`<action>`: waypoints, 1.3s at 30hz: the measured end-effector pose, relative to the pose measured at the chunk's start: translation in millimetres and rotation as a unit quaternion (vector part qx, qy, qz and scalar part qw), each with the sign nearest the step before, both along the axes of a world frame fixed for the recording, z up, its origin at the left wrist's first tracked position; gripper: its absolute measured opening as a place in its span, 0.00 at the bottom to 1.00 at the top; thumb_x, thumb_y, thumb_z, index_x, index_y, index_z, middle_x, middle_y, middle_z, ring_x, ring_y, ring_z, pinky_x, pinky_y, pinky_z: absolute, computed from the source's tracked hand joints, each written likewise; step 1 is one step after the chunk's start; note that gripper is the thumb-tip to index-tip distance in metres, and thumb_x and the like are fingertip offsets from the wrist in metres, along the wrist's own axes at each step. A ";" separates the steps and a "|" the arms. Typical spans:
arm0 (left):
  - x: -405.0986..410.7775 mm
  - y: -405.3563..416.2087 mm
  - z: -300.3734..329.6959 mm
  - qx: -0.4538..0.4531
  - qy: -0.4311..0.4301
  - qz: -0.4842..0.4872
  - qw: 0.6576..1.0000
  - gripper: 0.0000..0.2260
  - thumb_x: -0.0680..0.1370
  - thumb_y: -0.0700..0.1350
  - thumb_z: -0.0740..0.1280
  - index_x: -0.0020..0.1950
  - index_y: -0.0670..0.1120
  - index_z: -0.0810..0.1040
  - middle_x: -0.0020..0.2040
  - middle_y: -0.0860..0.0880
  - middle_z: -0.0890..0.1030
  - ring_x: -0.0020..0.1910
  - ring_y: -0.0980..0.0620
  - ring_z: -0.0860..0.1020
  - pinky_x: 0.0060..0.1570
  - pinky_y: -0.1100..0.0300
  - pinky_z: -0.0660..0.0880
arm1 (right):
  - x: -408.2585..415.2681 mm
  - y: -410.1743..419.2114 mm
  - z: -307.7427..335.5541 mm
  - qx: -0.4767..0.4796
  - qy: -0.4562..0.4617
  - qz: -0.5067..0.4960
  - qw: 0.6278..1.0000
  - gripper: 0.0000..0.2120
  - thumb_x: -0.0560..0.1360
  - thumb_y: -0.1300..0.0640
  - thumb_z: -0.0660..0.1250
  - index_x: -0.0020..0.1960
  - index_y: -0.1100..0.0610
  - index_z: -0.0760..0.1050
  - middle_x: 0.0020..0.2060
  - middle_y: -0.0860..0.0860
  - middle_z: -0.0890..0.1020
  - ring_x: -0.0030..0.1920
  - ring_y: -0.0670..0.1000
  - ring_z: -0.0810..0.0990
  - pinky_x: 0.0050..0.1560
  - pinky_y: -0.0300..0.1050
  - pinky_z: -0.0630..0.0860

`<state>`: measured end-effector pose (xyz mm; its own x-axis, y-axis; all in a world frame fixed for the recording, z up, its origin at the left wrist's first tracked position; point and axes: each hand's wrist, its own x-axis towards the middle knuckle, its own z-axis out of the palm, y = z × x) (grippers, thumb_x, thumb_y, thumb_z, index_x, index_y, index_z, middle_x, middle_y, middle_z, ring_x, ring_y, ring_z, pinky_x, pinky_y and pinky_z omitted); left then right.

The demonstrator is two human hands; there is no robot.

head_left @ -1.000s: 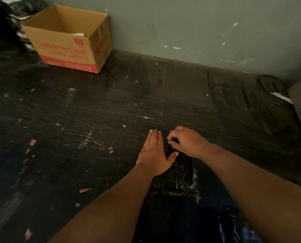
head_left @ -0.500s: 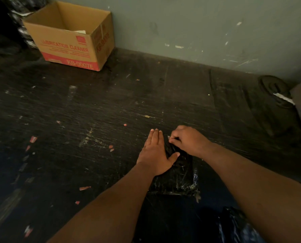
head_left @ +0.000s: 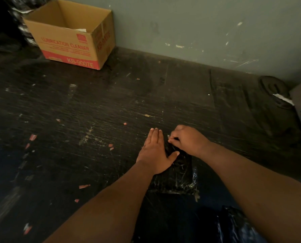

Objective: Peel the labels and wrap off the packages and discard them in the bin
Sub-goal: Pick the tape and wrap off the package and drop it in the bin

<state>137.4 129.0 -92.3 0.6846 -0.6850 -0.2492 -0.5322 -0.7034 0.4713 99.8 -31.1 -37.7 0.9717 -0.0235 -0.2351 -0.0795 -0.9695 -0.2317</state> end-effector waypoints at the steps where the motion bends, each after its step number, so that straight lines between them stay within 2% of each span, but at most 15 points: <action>1: 0.1 0.0 0.4 0.003 0.001 0.000 1.000 0.47 0.79 0.70 0.56 0.83 0.41 0.39 0.84 0.46 0.38 0.81 0.49 0.34 0.78 0.53 0.39 | -0.1 1.1 -0.9 -0.004 -0.006 -0.002 1.000 0.11 0.79 0.49 0.64 0.52 0.53 0.81 0.49 0.51 0.78 0.47 0.50 0.78 0.50 0.50 0.77; 12: -0.3 -0.2 -0.3 0.002 -0.002 0.000 1.000 0.47 0.79 0.70 0.56 0.83 0.42 0.39 0.84 0.46 0.38 0.81 0.49 0.34 0.78 0.52 0.39 | -5.5 -2.5 5.0 0.058 -0.019 -0.041 0.997 0.10 0.79 0.52 0.65 0.57 0.50 0.82 0.52 0.48 0.80 0.51 0.47 0.79 0.55 0.46 0.75; 24: -1.2 0.2 1.1 0.004 -0.005 -0.003 1.000 0.47 0.79 0.70 0.56 0.83 0.41 0.39 0.84 0.45 0.39 0.81 0.48 0.35 0.78 0.52 0.39 | -1.5 4.6 5.4 -0.011 -0.004 -0.004 1.000 0.07 0.78 0.51 0.65 0.53 0.49 0.80 0.50 0.49 0.78 0.48 0.49 0.78 0.50 0.47 0.76; 30: -1.4 1.2 0.4 -0.002 -0.006 -0.001 1.000 0.47 0.79 0.70 0.56 0.83 0.41 0.39 0.84 0.44 0.39 0.81 0.48 0.35 0.79 0.51 0.40 | 2.3 6.4 -0.5 -0.038 0.007 0.016 0.999 0.06 0.80 0.50 0.61 0.50 0.50 0.75 0.47 0.49 0.74 0.45 0.48 0.74 0.44 0.44 0.71; 39: -2.3 1.6 0.9 -0.008 -0.005 0.001 1.000 0.47 0.79 0.70 0.56 0.83 0.41 0.40 0.84 0.45 0.40 0.81 0.48 0.35 0.79 0.51 0.42 | 8.0 6.4 -1.2 -0.021 0.013 -0.009 1.000 0.05 0.81 0.53 0.58 0.49 0.49 0.72 0.45 0.49 0.74 0.44 0.49 0.75 0.45 0.47 0.75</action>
<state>135.1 130.6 -91.4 0.6881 -0.6873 -0.2326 -0.5352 -0.6972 0.4770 107.8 -24.7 -39.0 0.9647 -0.0506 -0.2585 -0.1018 -0.9767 -0.1887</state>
